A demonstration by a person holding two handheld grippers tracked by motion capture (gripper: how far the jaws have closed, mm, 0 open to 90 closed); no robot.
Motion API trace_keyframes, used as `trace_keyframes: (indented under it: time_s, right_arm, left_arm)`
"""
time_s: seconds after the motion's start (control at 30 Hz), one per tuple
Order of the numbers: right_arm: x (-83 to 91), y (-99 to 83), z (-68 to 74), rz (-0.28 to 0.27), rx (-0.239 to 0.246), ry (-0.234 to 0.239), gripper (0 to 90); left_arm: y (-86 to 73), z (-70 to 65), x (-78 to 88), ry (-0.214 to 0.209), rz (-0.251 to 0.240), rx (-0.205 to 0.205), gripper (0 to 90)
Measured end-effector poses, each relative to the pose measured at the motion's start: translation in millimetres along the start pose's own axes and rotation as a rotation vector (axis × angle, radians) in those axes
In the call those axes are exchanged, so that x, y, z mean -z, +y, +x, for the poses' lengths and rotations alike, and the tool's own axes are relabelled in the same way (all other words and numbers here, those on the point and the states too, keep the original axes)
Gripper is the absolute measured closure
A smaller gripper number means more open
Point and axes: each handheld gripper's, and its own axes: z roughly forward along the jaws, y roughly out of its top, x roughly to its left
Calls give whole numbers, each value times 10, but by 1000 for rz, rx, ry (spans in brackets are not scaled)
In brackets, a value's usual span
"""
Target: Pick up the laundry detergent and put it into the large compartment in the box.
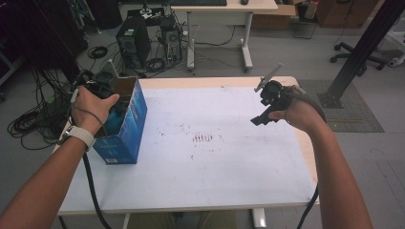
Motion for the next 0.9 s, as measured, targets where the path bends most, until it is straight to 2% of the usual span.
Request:
trace_keyframes:
  time_s: [0.33, 0.9]
  right_arm:
    - [-16, -3, 5, 1, 2, 5, 131]
    - [-39, -8, 18, 4, 1, 10, 131]
  left_arm:
    - [-22, -31, -119, -3, 5, -15, 376]
    - [-17, -43, -136, -9, 8, -22, 370]
